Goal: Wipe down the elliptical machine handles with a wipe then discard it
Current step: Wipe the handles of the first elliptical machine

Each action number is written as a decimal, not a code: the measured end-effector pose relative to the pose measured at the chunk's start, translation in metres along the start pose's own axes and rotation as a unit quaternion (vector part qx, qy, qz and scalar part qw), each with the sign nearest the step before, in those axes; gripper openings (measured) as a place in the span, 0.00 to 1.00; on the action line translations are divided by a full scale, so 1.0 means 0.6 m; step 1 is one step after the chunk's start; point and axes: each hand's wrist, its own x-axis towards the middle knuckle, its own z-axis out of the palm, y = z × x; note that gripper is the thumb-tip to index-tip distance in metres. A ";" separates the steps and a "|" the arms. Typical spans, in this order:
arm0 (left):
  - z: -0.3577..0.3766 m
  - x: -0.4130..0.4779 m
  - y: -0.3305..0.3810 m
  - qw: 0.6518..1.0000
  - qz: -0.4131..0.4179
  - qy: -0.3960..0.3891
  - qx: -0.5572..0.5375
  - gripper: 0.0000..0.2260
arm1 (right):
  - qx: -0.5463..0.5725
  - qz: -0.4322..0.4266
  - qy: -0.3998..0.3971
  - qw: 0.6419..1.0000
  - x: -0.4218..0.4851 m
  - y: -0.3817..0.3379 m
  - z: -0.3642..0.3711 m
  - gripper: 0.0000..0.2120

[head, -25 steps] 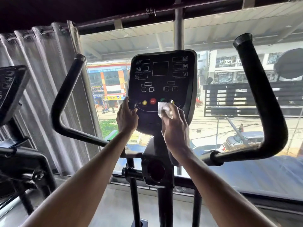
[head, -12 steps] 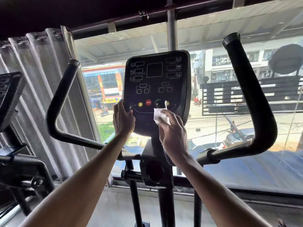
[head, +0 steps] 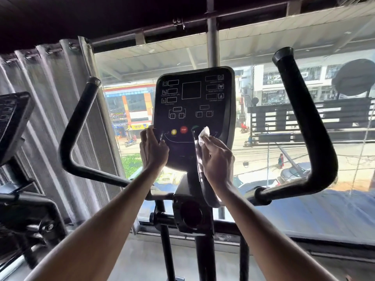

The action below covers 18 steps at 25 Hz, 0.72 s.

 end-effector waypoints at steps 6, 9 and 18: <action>0.002 -0.004 0.019 0.999 0.002 -0.007 0.044 0.26 | -0.014 -0.030 -0.024 0.999 -0.014 0.003 0.003 0.12; 0.002 -0.010 0.038 0.998 0.019 -0.004 0.064 0.24 | -0.034 -0.033 -0.027 0.998 -0.012 -0.005 0.005 0.11; 0.023 0.012 0.119 0.983 0.082 -0.154 -0.057 0.11 | -0.089 -0.071 -0.113 0.987 -0.075 -0.011 -0.025 0.16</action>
